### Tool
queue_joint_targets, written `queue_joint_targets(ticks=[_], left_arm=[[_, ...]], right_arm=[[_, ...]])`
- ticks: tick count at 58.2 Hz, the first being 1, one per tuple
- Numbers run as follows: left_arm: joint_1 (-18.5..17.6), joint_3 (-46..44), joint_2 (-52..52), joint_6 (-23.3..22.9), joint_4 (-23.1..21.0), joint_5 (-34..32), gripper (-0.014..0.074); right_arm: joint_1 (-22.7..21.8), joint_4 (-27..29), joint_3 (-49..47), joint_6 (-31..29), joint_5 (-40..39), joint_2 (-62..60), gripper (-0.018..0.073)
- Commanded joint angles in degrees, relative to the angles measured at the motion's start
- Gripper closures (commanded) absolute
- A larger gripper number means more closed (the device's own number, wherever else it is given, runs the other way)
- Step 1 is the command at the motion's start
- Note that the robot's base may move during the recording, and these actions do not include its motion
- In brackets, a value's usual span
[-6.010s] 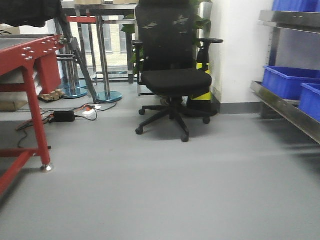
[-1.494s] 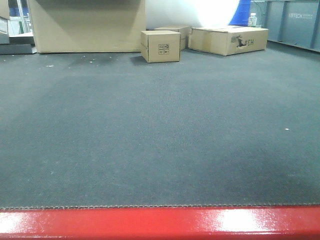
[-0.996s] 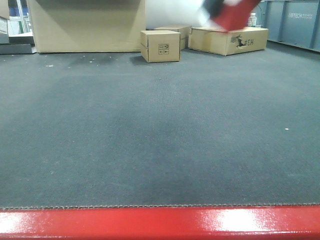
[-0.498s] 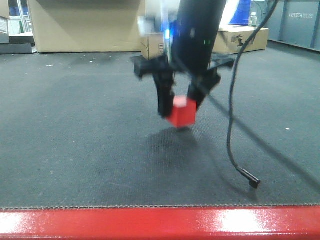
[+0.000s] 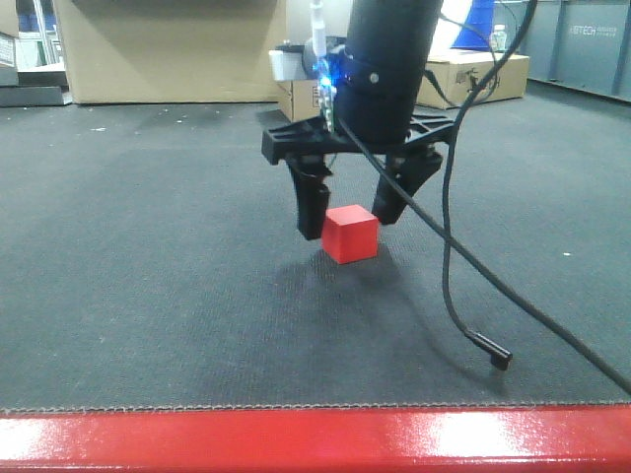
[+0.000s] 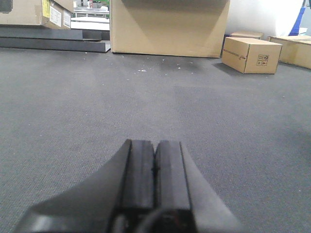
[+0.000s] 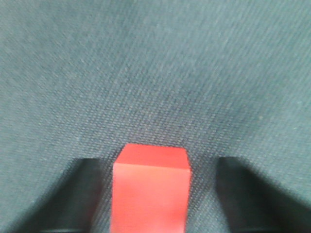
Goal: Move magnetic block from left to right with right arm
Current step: 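Open the right gripper and raise it away from the cube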
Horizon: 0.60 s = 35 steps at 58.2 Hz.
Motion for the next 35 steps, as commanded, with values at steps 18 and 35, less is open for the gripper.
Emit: queue_joint_targets(ticks=[18,35], left_arm=[[0.0,0.5,-0.5,-0.3,-0.3,-4.8,0.0722],[0.0,0.5,-0.5,-0.3,-0.3,-4.8,0.0722]], right_arm=[[-0.4,-0.8,-4.2,0.1,-1.0,-15.5,0.0118],[-0.4,-6.2,6.7,0.0,-5.1,-34.3,0.0498]])
